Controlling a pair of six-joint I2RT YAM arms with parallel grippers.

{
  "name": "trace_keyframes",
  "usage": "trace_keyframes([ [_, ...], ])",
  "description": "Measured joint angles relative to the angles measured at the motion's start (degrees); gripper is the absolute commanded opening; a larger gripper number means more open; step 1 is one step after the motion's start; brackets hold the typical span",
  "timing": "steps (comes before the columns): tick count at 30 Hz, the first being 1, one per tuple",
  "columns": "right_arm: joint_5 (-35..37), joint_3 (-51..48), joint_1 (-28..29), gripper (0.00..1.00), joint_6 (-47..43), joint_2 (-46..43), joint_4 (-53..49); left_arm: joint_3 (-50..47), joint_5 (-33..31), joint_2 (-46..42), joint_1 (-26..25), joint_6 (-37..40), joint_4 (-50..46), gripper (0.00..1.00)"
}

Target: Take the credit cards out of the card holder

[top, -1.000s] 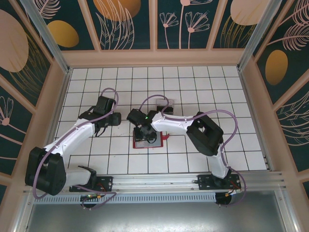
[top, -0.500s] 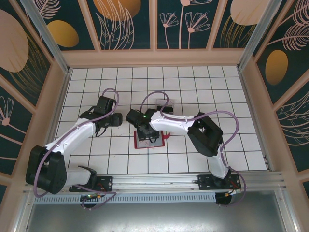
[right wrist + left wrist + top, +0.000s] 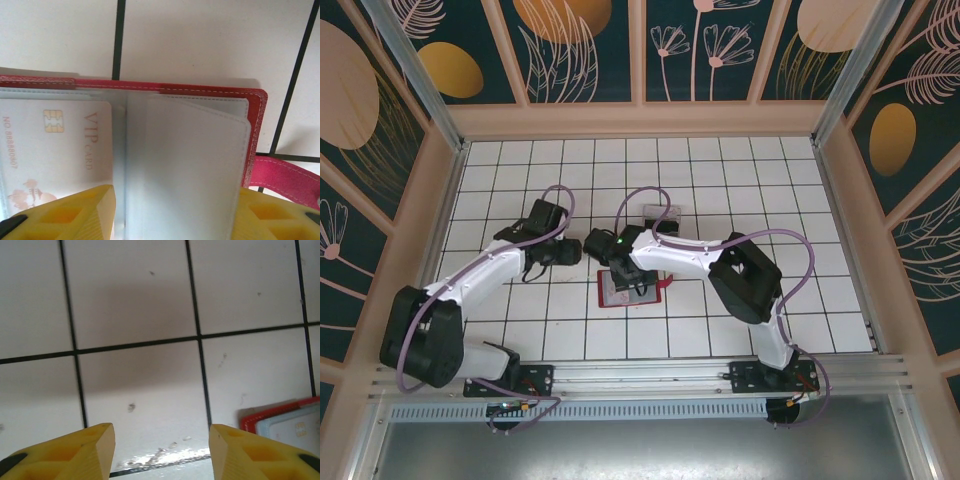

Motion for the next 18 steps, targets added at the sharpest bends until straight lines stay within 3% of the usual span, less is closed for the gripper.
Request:
trace_keyframes([
  [7, 1.0, -4.7, -0.8, 0.54, 0.0, -1.9, 0.1, 0.3, 5.2, 4.9, -5.4, -3.4, 2.0, 0.53],
  [12, 1.0, -8.8, -3.0, 0.53, 0.0, -6.2, 0.7, -0.3, 10.4, 6.8, -6.9, -6.8, 6.2, 0.53],
  [18, 0.4, -11.7, -5.6, 0.50, -0.5, -10.1, 2.6, -1.7, 12.4, 7.8, -7.2, -9.3, 8.0, 0.49],
])
